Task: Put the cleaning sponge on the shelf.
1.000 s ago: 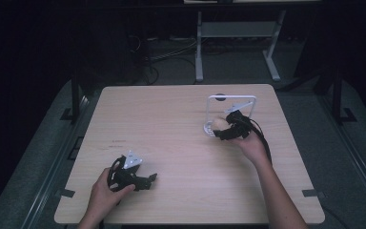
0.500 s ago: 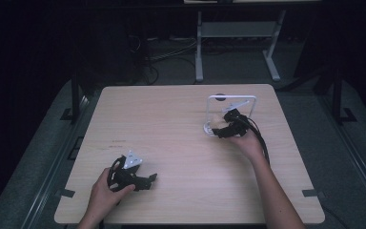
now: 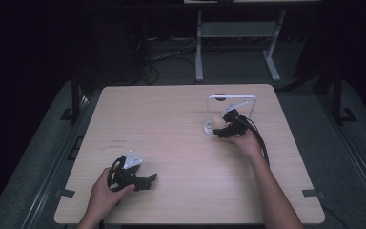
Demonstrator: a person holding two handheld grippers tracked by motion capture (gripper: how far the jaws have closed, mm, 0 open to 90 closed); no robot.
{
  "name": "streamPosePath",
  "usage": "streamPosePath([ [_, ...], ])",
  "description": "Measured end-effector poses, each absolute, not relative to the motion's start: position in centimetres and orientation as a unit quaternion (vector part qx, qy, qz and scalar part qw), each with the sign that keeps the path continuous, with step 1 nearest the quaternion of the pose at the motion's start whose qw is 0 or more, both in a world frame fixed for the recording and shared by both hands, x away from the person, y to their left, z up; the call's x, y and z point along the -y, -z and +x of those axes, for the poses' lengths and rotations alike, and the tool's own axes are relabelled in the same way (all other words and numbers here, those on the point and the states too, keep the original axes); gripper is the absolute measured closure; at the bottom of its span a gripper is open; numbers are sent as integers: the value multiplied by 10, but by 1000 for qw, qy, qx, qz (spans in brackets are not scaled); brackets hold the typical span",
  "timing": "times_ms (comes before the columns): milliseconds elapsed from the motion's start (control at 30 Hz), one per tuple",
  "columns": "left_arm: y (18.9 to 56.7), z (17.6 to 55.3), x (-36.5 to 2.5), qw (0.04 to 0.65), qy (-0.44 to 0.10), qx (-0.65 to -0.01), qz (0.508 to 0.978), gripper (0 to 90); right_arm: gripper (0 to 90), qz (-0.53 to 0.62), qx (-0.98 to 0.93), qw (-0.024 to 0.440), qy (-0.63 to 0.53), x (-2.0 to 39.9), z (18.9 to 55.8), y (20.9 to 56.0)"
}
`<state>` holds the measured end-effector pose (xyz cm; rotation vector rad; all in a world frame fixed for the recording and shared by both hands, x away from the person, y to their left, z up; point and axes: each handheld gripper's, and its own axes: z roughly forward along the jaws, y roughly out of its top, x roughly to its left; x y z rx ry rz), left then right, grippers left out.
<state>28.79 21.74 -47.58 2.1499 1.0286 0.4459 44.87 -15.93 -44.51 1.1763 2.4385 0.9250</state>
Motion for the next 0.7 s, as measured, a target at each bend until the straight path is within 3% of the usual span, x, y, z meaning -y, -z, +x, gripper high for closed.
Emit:
streamPosePath([
  [700,476,288,-217,351,-172,-397,830,128,266,408,-849,143,-303,156,451,453],
])
